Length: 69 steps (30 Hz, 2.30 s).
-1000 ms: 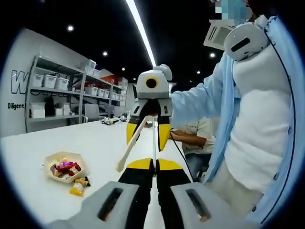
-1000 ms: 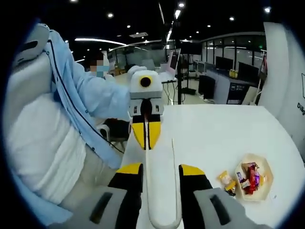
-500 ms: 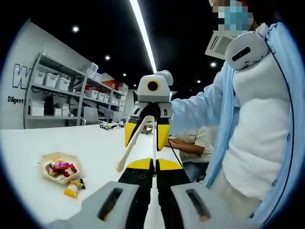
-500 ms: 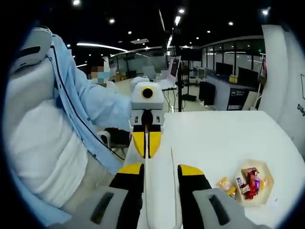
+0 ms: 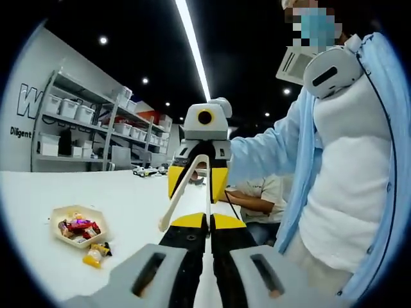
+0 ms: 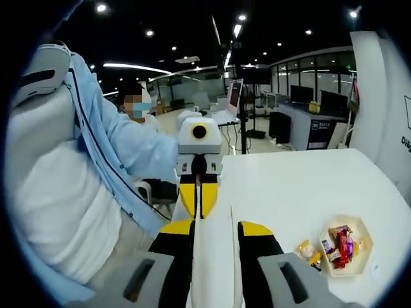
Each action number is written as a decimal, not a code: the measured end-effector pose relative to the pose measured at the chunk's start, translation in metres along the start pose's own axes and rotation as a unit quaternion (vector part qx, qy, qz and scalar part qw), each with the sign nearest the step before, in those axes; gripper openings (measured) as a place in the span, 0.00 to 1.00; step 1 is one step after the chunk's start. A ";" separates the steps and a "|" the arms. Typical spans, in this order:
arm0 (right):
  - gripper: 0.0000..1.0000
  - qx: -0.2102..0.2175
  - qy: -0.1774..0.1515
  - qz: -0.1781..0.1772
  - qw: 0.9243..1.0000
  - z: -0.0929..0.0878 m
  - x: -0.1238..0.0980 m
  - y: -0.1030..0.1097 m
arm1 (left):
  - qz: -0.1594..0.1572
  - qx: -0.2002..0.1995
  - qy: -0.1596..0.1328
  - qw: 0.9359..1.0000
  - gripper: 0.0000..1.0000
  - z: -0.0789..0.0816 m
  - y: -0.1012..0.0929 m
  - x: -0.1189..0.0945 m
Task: Place the target food into the container with the food tongs after gripping and lifting it, then release it inside without dropping or visibly crushing the food.
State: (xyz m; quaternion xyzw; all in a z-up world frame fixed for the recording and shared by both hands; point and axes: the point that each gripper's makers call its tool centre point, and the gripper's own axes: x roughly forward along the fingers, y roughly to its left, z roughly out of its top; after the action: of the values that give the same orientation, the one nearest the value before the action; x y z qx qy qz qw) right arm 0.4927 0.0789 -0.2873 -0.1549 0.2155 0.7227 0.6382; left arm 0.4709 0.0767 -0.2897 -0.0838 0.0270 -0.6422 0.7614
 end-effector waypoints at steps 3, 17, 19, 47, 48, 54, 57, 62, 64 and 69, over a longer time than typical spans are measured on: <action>0.18 -0.001 0.005 0.000 1.000 -0.001 0.000 0.000 | 0.000 -0.002 0.002 1.000 0.00 -0.001 0.001 0.001; 0.18 -0.012 0.013 -0.007 1.000 -0.004 0.000 -0.005 | 0.005 -0.012 0.008 1.000 0.01 -0.004 0.007 0.003; 0.18 -0.012 0.012 -0.011 1.000 -0.004 0.000 -0.007 | 0.011 -0.021 0.009 1.000 0.02 -0.004 0.010 0.002; 0.15 0.033 0.025 -0.086 0.995 -0.036 -0.005 -0.045 | 0.140 0.026 0.066 0.988 0.06 -0.010 0.031 -0.051; 0.15 0.037 0.026 -0.092 0.995 -0.039 -0.005 -0.048 | 0.146 0.029 0.069 0.986 0.06 -0.011 0.030 -0.054; 0.15 0.063 0.036 -0.133 0.988 -0.058 -0.005 -0.072 | 0.164 0.024 0.070 0.984 0.05 -0.014 0.028 -0.063; 0.15 0.073 0.039 -0.146 0.986 -0.067 -0.004 -0.081 | 0.173 0.023 0.074 0.982 0.05 -0.016 0.028 -0.066; 0.15 0.087 0.046 -0.159 0.982 -0.080 -0.001 -0.093 | 0.183 0.024 0.076 0.980 0.05 -0.016 0.027 -0.069; 0.15 0.088 0.049 -0.165 0.981 -0.085 -0.002 -0.099 | 0.187 0.024 0.080 0.979 0.05 -0.017 0.027 -0.070; 0.15 0.091 0.053 -0.169 0.980 -0.090 -0.002 -0.107 | 0.196 0.027 0.085 0.977 0.06 -0.017 0.027 -0.072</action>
State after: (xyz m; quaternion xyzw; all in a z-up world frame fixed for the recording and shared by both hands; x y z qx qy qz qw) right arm 0.5942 0.0408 -0.3759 -0.1685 0.2844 0.5730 0.7500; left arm 0.4819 0.1506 -0.3159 -0.0013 0.0902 -0.4859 0.8694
